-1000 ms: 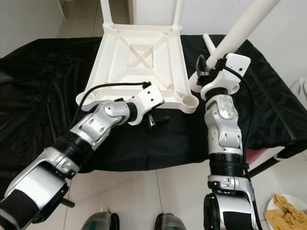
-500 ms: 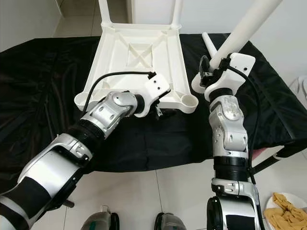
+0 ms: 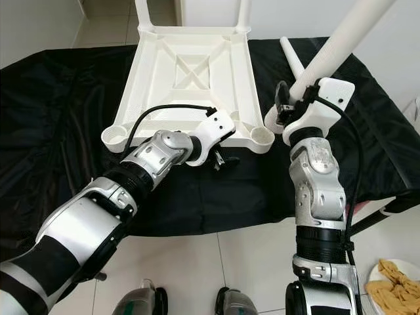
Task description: Building children table
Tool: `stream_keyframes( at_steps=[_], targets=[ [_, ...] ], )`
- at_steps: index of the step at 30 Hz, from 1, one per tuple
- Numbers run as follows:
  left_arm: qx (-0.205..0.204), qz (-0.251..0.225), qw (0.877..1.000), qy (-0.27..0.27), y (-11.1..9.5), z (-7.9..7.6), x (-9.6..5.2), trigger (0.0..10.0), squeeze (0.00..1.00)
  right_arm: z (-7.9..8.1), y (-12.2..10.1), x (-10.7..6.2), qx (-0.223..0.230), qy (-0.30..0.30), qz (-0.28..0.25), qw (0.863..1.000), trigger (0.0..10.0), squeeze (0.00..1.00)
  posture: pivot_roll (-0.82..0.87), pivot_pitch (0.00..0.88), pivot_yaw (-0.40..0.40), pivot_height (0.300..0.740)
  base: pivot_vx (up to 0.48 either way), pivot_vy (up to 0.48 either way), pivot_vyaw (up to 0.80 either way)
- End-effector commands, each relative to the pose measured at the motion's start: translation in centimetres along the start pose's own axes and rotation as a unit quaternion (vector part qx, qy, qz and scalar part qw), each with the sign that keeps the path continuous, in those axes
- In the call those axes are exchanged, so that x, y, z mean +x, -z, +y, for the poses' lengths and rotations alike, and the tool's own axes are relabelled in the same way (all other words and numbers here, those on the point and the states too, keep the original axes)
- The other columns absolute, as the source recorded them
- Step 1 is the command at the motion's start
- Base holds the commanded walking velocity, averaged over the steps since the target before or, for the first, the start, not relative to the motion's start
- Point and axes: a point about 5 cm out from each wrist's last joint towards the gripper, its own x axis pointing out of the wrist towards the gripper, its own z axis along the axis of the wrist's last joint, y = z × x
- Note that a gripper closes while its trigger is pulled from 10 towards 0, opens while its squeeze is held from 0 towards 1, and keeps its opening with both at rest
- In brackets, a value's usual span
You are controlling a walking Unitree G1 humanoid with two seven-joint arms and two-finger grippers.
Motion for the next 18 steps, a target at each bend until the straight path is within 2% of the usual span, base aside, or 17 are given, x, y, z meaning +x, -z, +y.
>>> stream_keyframes(
  at_steps=[1, 4, 8, 10, 18],
  targets=[
    [0.004, 0.006, 0.997, -0.081, 0.0, 1.1, -0.1, 10.0, 0.00, 0.0, -0.3, -0.2, 0.003, 0.001, -0.003, 1.000, 10.0, 0.00, -0.07, 0.182, 0.060, 0.740, 0.000, 0.000, 0.00],
    [0.006, 0.005, 0.997, -0.083, -0.1, 1.2, -0.2, 10.0, 0.00, 0.0, -0.3, -0.3, 0.002, 0.001, -0.002, 1.000, 10.0, 0.00, -0.07, 0.182, 0.060, 0.740, 0.000, 0.000, 0.00],
    [0.016, -0.037, 0.995, -0.088, -2.4, 2.7, -1.3, 10.0, 0.00, -0.2, -0.1, -0.8, -0.001, 0.007, 0.007, 1.000, 10.0, 0.00, -0.07, 0.198, 0.067, 0.740, 0.000, 0.000, 0.00],
    [0.016, -0.042, 0.995, -0.091, -2.7, 3.0, -1.5, 10.0, 0.00, -0.3, -0.1, -0.9, -0.002, 0.008, 0.008, 1.000, 10.0, 0.00, -0.07, 0.201, 0.069, 0.740, 0.000, 0.000, 0.00],
    [0.011, -0.026, 0.993, -0.112, -2.2, 3.3, -1.4, 10.0, 0.00, -0.3, -0.4, -1.0, -0.004, 0.015, 0.009, 1.000, 10.0, 0.00, -0.08, 0.222, 0.076, 0.740, 0.000, 0.000, 0.00]
  ],
)
